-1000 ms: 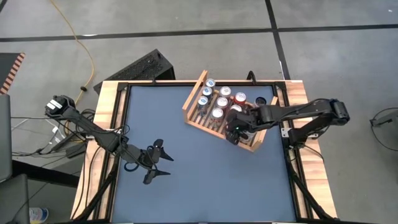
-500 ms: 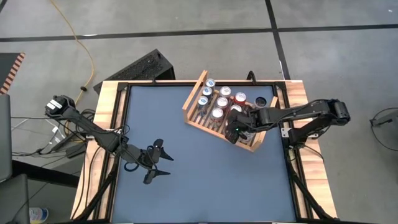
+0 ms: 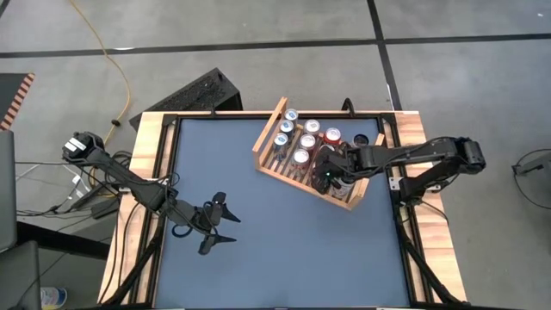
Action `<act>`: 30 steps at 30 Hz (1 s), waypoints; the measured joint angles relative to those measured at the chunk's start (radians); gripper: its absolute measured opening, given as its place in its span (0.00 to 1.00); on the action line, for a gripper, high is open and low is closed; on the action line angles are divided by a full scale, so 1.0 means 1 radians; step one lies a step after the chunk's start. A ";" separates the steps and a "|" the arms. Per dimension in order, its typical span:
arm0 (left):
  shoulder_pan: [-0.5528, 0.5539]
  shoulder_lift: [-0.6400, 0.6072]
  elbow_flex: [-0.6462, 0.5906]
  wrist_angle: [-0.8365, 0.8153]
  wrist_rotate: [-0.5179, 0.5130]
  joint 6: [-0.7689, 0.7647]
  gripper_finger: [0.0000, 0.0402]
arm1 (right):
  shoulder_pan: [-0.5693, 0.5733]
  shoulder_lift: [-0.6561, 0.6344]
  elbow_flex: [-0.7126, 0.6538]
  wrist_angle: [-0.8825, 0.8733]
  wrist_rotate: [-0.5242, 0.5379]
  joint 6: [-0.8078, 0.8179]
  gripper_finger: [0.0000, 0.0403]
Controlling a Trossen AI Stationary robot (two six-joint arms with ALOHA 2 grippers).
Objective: Place canned beverage on shelf
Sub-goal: Put the red soda can aligned with the other red soda cans on the shelf
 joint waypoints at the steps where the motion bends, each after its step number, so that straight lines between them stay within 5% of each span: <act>1: 0.000 0.000 0.000 0.000 0.000 0.000 0.68 | 0.001 0.000 -0.008 0.010 0.000 0.000 0.42; 12: 0.000 0.000 0.000 0.002 -0.011 -0.002 0.68 | -0.011 -0.103 -0.160 0.122 -0.002 0.049 0.42; 30: 0.000 0.000 0.000 0.005 -0.035 0.012 0.68 | -0.033 -0.083 -0.158 0.167 -0.023 0.051 0.49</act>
